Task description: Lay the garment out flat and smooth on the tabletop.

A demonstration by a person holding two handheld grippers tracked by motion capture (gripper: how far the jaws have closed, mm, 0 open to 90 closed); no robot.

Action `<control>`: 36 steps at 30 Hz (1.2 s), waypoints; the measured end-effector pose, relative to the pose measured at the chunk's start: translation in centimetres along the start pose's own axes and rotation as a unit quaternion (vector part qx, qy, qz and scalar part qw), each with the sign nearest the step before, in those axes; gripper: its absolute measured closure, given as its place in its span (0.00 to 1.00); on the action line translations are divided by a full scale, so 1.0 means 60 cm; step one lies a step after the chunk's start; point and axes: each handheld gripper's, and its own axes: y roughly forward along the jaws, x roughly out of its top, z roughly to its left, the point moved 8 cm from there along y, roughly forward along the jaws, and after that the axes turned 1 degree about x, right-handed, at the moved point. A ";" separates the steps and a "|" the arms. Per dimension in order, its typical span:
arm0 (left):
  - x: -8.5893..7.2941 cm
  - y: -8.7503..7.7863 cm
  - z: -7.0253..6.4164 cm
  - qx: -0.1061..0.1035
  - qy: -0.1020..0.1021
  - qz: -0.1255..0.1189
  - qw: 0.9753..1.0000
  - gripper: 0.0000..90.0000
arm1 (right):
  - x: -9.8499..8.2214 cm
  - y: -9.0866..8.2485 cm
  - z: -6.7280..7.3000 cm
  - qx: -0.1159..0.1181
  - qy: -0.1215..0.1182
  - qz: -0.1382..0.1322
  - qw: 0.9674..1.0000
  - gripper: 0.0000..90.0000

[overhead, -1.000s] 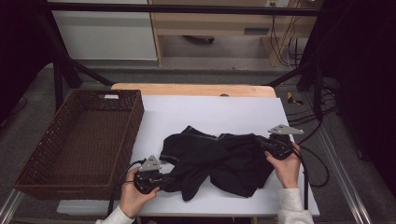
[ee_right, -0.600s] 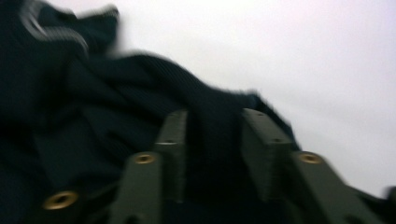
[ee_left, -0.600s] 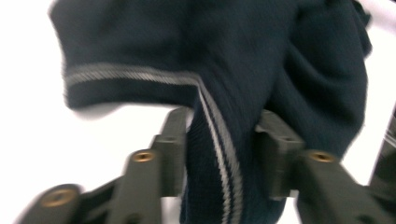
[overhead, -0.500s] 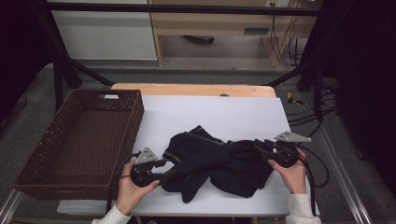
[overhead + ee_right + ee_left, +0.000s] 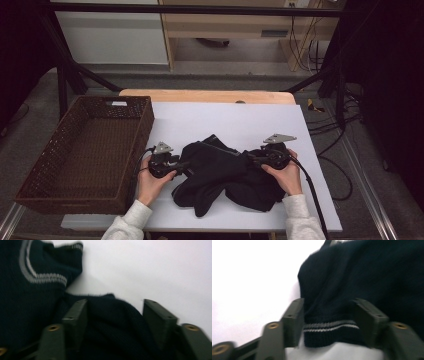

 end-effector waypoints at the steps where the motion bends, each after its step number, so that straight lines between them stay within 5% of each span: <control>1: -0.001 0.002 0.001 0.000 0.001 -0.006 1.000 0.58 | -0.004 0.003 0.001 -0.002 -0.007 0.009 1.000 0.50; 5: -0.005 -0.003 0.005 0.007 0.003 -0.007 1.000 0.80 | -0.016 -0.002 0.006 -0.008 -0.026 0.042 0.999 0.86; 8: -0.009 -0.009 0.004 0.003 0.002 0.001 1.000 0.93 | -0.007 -0.021 0.007 -0.007 -0.020 0.025 0.999 0.88; 14: -0.016 -0.045 -0.017 -0.006 0.030 -0.004 1.000 0.94 | 0.016 -0.096 -0.006 -0.013 -0.010 -0.031 0.999 0.88; 19: -0.033 -0.065 -0.035 -0.012 0.051 0.006 0.999 0.94 | -0.009 -0.134 -0.019 -0.019 -0.006 -0.031 0.999 0.88; 21: -0.046 -0.074 -0.030 -0.001 0.056 0.011 0.998 0.93 | -0.057 -0.127 -0.025 -0.018 0.008 0.008 1.000 0.88; 24: -0.043 -0.071 -0.029 -0.001 0.050 0.001 0.999 0.91 | -0.084 -0.109 -0.023 0.002 0.023 0.027 0.999 0.85; 32: -0.003 -0.049 -0.017 0.004 0.011 -0.030 0.999 0.59 | -0.014 -0.113 -0.007 -0.002 0.008 -0.038 0.999 0.54; 36: 0.001 -0.031 -0.011 -0.001 0.004 -0.021 1.000 0.58 | 0.008 -0.095 0.002 -0.004 0.002 -0.050 0.999 0.48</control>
